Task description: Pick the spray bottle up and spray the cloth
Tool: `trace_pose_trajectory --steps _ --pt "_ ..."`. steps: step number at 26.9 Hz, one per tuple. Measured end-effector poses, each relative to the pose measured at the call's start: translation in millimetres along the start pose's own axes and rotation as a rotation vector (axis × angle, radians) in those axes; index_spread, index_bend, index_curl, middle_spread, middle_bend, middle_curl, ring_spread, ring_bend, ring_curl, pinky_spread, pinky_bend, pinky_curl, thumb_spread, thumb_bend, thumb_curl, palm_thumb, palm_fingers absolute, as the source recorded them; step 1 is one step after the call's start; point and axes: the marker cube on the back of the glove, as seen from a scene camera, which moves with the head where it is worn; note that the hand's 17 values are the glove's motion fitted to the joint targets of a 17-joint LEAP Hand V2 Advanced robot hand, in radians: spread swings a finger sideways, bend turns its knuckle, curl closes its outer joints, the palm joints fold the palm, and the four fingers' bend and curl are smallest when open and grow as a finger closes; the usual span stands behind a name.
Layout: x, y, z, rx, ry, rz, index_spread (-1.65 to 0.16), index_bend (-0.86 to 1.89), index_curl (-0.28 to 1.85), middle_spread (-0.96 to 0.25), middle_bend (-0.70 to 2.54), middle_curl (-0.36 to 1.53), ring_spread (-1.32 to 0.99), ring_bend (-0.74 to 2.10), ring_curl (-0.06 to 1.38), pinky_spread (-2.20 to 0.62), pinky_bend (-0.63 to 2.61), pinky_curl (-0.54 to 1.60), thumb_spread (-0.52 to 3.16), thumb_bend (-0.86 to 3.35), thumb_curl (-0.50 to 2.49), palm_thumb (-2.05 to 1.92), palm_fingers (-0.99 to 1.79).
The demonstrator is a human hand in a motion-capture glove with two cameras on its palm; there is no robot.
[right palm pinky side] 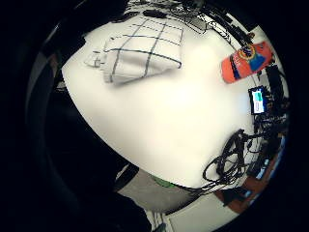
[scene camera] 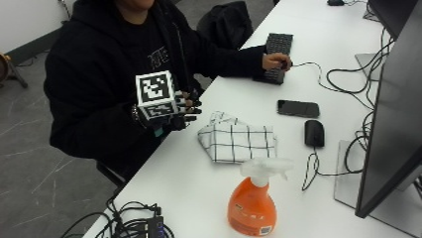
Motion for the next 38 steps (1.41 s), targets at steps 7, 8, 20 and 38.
trace_pose_trajectory --steps 7,8,20,38 --pt "4.2 -26.4 1.7 0.043 0.017 0.029 -0.30 0.23 0.20 -0.13 0.31 0.18 -0.14 0.39 0.21 0.03 0.23 0.16 0.76 0.27 0.15 0.48 0.75" --pt "4.1 -16.2 0.1 0.025 0.015 0.026 -0.31 0.22 0.21 -0.14 0.31 0.18 -0.15 0.38 0.21 0.04 0.23 0.17 0.80 0.27 0.16 0.49 0.75" --pt "38.3 8.0 -34.7 -0.004 0.090 0.133 -0.35 0.17 0.27 -0.14 0.26 0.26 -0.17 0.35 0.26 0.06 0.19 0.23 1.06 0.20 0.23 0.52 0.77" --pt "167.6 -4.7 -127.8 0.052 0.120 0.383 -0.36 0.14 0.29 -0.14 0.25 0.33 -0.19 0.34 0.31 0.06 0.18 0.27 1.15 0.11 0.30 0.59 0.82"
